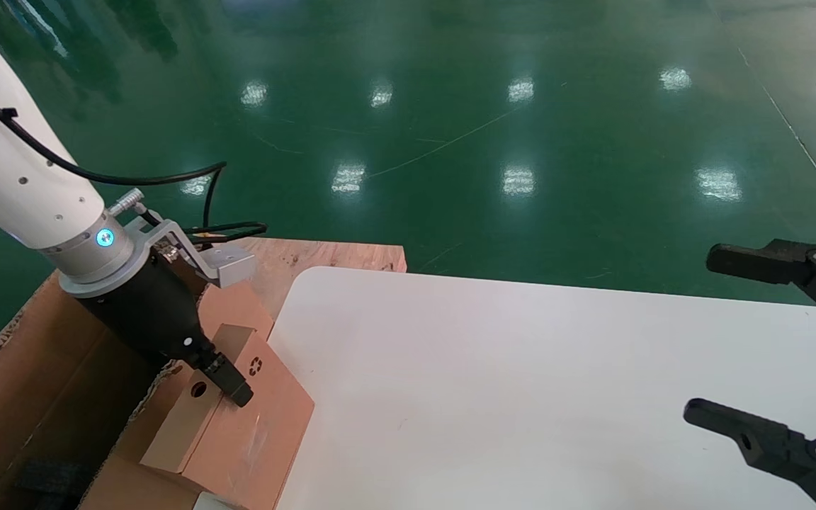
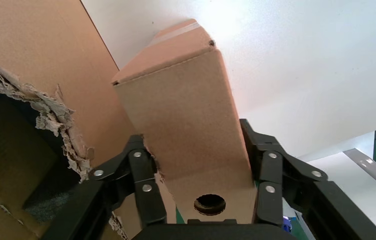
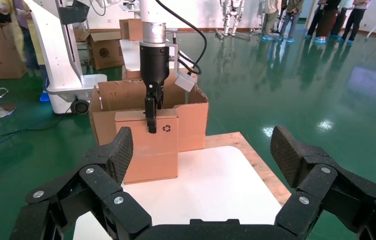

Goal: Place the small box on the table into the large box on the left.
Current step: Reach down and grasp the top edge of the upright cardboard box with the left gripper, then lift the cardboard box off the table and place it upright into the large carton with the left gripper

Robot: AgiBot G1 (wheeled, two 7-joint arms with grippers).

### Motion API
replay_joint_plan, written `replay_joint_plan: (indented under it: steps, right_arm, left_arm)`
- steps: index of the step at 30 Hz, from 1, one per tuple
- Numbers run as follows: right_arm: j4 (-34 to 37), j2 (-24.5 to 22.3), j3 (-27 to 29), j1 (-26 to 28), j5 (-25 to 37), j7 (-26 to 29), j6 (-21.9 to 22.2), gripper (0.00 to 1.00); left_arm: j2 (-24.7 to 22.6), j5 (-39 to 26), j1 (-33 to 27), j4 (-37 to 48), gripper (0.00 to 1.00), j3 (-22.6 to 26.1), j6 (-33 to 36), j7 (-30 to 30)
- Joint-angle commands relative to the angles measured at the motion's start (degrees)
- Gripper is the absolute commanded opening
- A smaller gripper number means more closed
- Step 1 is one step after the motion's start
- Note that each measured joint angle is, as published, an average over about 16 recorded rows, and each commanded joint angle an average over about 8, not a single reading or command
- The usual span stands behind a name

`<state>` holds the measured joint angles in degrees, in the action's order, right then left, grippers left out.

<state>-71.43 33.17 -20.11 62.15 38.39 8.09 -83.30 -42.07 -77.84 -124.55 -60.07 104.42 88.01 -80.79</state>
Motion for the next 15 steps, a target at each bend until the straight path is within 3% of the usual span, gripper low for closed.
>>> replay_joint_plan:
  steps: [1, 15]
  right_arm:
    - [0.0, 0.0, 0.0, 0.0, 0.0, 0.0, 0.0, 1.0]
    - [0.0, 0.0, 0.0, 0.0, 0.0, 0.0, 0.0, 1.0]
  left_arm:
    - [0.0, 0.0, 0.0, 0.0, 0.0, 0.0, 0.0, 0.0]
    - [0.01, 0.01, 0.01, 0.0, 0.0, 0.0, 0.0, 0.0]
